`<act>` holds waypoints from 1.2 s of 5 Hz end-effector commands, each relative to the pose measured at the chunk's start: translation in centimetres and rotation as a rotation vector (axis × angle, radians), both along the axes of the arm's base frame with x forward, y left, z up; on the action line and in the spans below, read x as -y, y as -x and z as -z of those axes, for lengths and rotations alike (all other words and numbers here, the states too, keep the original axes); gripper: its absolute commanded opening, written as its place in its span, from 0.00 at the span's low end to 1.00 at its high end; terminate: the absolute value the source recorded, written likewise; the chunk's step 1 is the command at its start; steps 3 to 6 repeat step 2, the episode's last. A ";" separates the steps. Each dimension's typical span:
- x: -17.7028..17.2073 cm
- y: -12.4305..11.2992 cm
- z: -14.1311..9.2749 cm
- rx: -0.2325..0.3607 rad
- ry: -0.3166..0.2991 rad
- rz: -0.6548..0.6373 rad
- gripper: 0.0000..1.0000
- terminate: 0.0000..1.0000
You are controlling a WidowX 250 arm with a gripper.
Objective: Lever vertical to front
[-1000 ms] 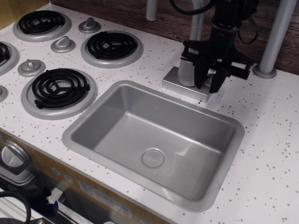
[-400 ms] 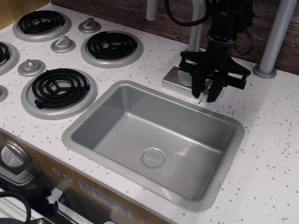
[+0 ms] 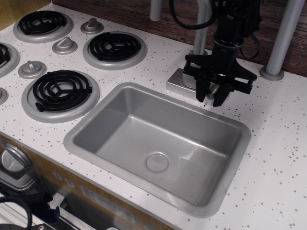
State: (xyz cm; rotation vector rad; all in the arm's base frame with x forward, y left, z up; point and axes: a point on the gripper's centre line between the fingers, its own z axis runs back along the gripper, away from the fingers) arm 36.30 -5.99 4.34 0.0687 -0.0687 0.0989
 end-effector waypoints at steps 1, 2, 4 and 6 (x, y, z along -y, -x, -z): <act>0.4 -0.4 -5.1 0.049 -0.035 -0.004 1.00 0.00; 0.2 -0.2 -6.7 0.034 -0.060 -0.009 1.00 1.00; 0.2 -0.2 -6.7 0.034 -0.060 -0.009 1.00 1.00; 0.2 -0.2 -6.7 0.034 -0.060 -0.009 1.00 1.00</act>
